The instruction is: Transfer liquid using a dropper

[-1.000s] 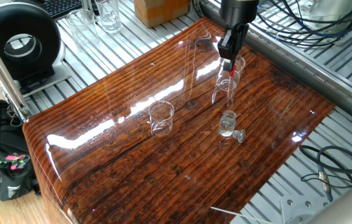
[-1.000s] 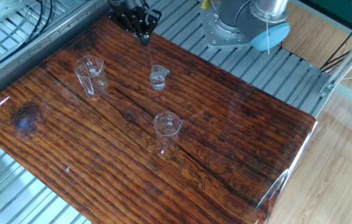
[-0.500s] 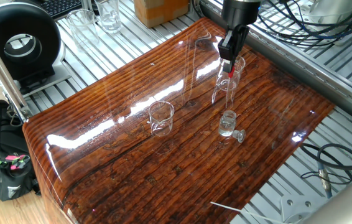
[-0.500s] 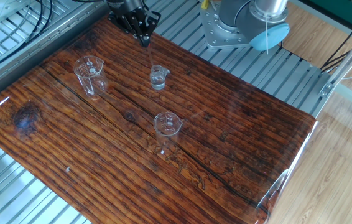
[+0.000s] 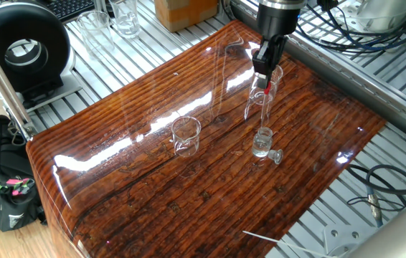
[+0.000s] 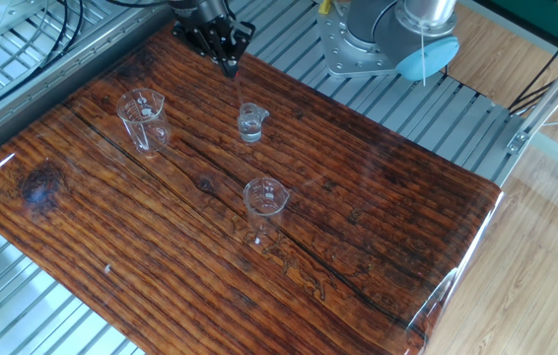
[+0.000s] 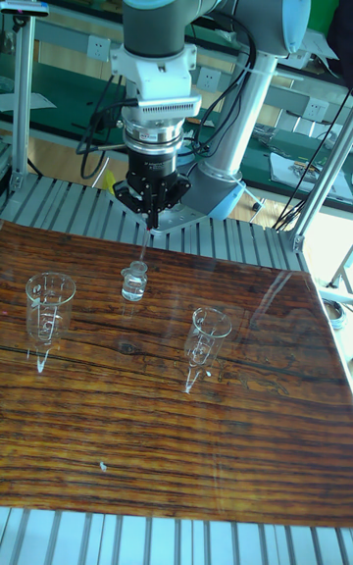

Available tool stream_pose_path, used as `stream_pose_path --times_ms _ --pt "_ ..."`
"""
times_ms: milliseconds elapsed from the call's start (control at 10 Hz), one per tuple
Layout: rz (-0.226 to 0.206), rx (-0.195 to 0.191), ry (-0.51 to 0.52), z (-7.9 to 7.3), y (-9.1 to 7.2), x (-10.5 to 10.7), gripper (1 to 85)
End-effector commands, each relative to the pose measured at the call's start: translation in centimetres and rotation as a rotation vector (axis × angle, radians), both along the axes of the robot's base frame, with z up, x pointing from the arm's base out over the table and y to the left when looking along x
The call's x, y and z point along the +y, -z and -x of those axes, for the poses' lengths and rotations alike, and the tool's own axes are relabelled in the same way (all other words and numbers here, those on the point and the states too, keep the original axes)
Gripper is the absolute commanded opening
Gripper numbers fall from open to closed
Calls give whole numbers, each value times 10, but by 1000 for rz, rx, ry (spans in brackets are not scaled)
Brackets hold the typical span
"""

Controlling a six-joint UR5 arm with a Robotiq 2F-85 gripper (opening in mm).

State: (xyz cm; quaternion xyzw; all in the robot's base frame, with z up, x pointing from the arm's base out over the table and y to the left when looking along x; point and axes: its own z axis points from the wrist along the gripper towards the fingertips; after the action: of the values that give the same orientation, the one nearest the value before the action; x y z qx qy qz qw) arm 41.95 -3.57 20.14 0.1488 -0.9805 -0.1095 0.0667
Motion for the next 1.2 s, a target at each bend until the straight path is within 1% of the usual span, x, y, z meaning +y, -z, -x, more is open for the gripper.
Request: stream_pose_path --times_ms 0,400,500,600,800,1100 --pt "-15 -2 -1 0 1 2 17" --pt "-21 3 1 2 2 4 17" --pt "-25 10 4 3 2 5 17" --pt "-17 13 4 4 3 3 17" --pt "-12 18 3 6 9 1 17" --pt "-14 12 1 7 20 0 17"
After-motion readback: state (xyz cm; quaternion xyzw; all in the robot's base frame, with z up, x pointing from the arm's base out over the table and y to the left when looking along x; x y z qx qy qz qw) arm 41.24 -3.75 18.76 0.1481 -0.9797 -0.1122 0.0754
